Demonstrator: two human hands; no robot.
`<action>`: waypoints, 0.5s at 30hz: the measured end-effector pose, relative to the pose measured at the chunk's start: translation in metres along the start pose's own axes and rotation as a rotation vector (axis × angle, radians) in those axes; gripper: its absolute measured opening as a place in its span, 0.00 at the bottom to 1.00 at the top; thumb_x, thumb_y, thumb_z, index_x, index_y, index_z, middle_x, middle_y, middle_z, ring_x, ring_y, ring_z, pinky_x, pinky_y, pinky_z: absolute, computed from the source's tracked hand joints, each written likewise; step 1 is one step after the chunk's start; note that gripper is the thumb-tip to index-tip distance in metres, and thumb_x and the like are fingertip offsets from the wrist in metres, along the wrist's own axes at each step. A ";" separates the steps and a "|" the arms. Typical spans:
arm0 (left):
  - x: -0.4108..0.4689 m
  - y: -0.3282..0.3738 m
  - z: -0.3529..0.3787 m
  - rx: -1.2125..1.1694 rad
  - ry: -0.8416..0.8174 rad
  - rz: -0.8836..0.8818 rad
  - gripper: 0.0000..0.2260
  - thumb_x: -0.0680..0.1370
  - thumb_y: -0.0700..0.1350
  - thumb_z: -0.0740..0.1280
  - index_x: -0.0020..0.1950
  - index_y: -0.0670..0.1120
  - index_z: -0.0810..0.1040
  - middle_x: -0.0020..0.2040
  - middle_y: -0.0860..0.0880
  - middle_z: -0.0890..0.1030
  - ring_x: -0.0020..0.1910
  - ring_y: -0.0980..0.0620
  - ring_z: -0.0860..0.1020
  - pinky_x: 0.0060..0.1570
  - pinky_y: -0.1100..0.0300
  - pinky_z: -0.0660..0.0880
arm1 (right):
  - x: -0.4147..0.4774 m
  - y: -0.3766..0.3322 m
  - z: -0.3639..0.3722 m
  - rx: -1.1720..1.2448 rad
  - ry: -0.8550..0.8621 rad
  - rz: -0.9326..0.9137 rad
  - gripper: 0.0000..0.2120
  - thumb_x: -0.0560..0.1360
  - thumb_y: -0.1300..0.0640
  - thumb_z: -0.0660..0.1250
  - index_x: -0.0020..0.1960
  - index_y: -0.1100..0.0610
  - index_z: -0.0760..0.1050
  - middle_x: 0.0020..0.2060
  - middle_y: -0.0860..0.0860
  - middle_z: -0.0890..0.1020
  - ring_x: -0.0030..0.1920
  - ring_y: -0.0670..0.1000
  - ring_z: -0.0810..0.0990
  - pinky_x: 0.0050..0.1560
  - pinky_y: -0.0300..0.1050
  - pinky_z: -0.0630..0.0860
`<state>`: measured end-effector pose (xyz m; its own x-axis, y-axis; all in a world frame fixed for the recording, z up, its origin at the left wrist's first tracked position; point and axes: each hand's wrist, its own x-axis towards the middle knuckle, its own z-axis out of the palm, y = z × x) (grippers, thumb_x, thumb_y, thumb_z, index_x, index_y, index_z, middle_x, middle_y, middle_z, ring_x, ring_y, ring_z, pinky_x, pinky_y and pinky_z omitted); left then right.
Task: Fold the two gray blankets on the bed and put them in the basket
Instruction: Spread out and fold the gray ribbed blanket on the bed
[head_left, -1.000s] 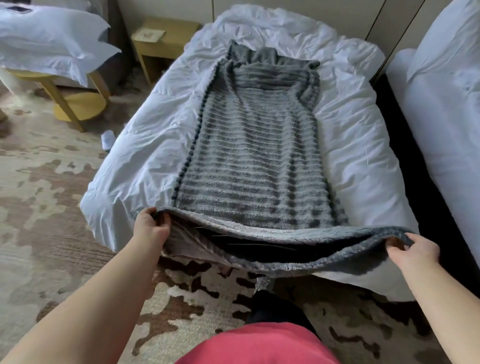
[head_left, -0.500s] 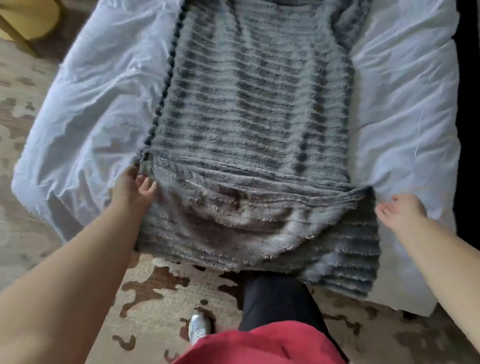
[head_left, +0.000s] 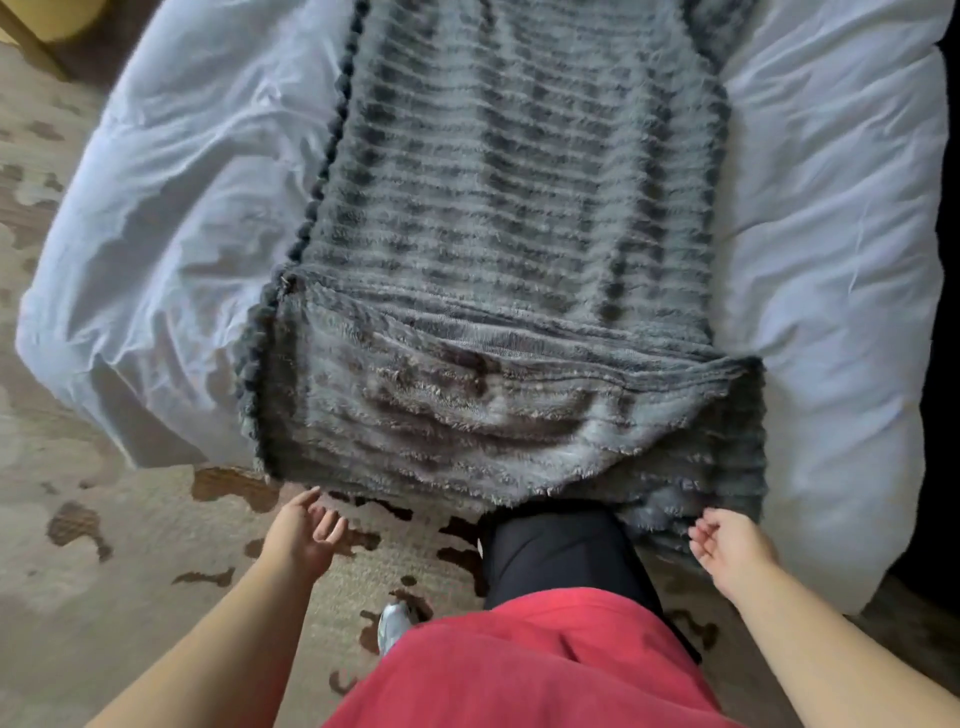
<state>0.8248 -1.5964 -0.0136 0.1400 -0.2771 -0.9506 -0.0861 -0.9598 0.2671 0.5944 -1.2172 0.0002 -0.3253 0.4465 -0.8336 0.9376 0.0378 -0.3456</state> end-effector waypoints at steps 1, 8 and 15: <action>0.002 -0.006 -0.002 0.007 -0.012 -0.010 0.16 0.81 0.40 0.60 0.69 0.42 0.69 0.68 0.44 0.71 0.69 0.47 0.69 0.69 0.51 0.67 | -0.001 0.013 -0.002 -0.007 0.003 0.024 0.07 0.79 0.64 0.59 0.42 0.61 0.71 0.34 0.54 0.72 0.35 0.50 0.74 0.39 0.41 0.73; 0.058 -0.045 0.005 0.073 -0.153 -0.058 0.13 0.79 0.51 0.64 0.61 0.48 0.73 0.55 0.53 0.76 0.53 0.55 0.76 0.61 0.52 0.69 | 0.037 0.086 0.010 0.259 -0.062 0.250 0.24 0.81 0.55 0.59 0.76 0.58 0.59 0.73 0.57 0.65 0.73 0.57 0.65 0.70 0.52 0.64; 0.065 -0.036 0.033 -0.302 -0.284 -0.087 0.24 0.75 0.57 0.68 0.63 0.42 0.73 0.59 0.37 0.77 0.60 0.39 0.74 0.67 0.37 0.64 | 0.048 0.094 0.026 0.707 -0.152 0.210 0.22 0.81 0.51 0.59 0.73 0.55 0.61 0.70 0.54 0.69 0.68 0.55 0.71 0.68 0.56 0.65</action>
<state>0.8042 -1.5783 -0.0908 -0.1475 -0.2114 -0.9662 0.2130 -0.9607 0.1777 0.6634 -1.2149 -0.0837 -0.2098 0.2512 -0.9449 0.6961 -0.6402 -0.3248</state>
